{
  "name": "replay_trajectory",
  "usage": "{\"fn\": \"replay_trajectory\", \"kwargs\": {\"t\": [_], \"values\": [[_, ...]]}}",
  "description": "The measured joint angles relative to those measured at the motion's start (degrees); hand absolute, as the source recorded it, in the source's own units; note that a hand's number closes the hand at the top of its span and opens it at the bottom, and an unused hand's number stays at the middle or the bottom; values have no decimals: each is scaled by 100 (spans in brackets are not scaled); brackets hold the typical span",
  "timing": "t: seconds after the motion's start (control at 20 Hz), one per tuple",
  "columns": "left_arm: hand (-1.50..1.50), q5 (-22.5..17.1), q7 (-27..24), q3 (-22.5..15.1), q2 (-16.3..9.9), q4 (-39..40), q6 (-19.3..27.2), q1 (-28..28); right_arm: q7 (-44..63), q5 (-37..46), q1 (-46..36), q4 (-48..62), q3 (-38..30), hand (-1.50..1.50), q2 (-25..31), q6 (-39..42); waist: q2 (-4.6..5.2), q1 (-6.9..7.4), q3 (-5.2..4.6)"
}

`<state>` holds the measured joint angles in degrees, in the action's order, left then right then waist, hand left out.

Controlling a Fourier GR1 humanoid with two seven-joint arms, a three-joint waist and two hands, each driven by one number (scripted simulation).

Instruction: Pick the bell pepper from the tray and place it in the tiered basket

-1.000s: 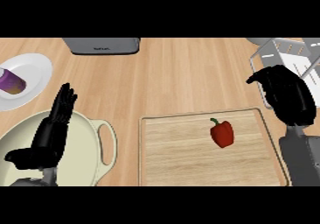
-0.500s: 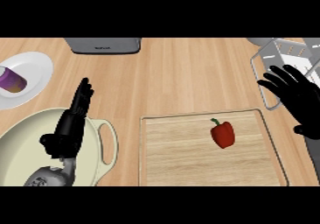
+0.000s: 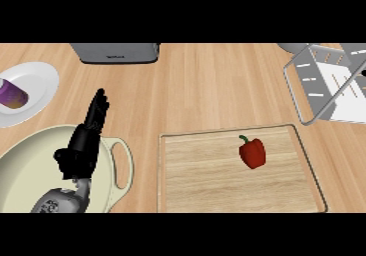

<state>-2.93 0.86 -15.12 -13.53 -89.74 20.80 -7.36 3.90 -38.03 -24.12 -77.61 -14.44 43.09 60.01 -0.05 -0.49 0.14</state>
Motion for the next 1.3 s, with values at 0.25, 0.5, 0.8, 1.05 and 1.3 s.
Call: {"fn": "replay_trajectory", "kwargs": {"t": [0.25,0.5,0.8,1.05,1.3], "values": [[0,52,40,-16,36,64,17,-72,13,1320,-230,-1357,52,-150,295,-15,-9,13,-2],[0,64,44,37,60,142,-33,-174,21,2545,-183,-2435,378,-150,172,-80,4,50,-7],[0,213,239,104,128,74,-43,-248,226,3402,22,-3225,951,-150,-225,-198,2,58,-12],[0,306,146,185,247,161,-129,-245,364,3886,59,-3528,1287,-150,-464,-211,3,59,-14],[0,360,161,190,303,9,-220,-48,567,4200,270,-3777,1523,-150,-467,-128,-1,57,-15]]}}
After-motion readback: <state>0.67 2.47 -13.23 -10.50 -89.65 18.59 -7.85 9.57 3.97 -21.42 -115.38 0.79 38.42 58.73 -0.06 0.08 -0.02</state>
